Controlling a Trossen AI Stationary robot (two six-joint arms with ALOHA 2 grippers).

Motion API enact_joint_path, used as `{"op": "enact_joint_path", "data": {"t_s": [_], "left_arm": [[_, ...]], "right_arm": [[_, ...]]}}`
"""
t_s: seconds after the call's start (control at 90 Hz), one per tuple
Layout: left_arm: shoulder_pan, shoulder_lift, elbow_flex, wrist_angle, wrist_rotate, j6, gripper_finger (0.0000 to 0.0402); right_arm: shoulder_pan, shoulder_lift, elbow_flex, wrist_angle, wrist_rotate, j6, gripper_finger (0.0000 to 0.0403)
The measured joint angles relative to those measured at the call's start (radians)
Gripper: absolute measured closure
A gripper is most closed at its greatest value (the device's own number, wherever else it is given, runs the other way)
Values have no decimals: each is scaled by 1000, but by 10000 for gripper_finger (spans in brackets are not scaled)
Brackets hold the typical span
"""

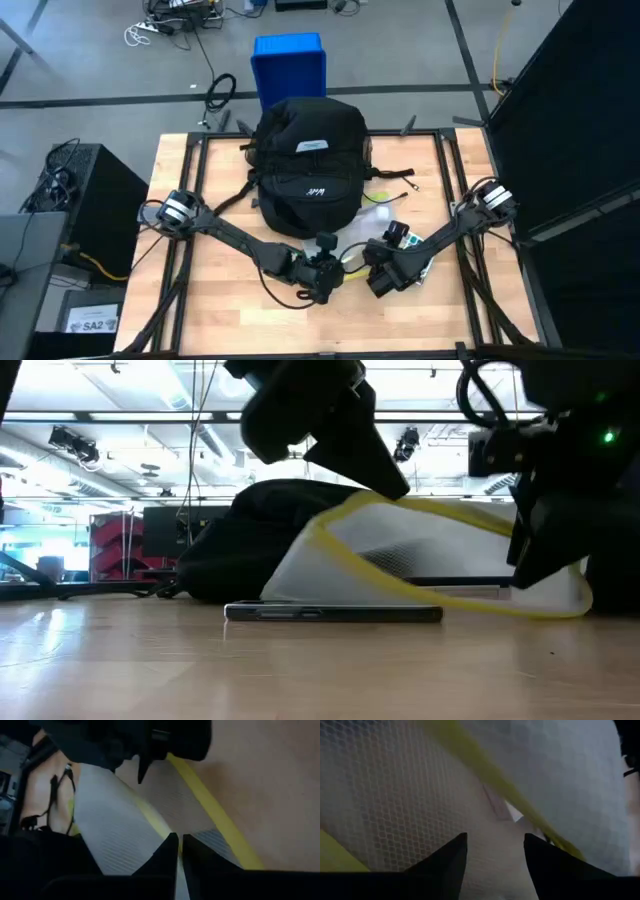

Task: Unpack backpack
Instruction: Remove the pen from the zip bag

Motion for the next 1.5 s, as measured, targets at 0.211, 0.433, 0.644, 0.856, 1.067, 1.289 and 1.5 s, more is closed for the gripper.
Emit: {"op": "enact_joint_path", "data": {"t_s": [0.211,0.433,0.644,0.856,1.067,1.289,1.5], "left_arm": [[-7,-30,0,-70,-64,6,402],[9,-153,-72,-38,-62,42,402],[96,-293,-382,402,142,106,402],[273,-284,-626,693,350,-1,402],[357,-277,-707,731,237,-51,402],[360,-277,-727,722,203,-78,402],[316,-295,-727,543,116,-127,402]], "right_arm": [[-1,1,-28,19,-12,19,230],[12,1,-28,52,-12,19,244],[11,1,-28,61,10,23,242],[9,1,-27,63,19,40,236],[2,1,-27,65,19,42,245],[3,1,-26,67,13,46,252],[4,1,-26,67,3,58,246]]}}
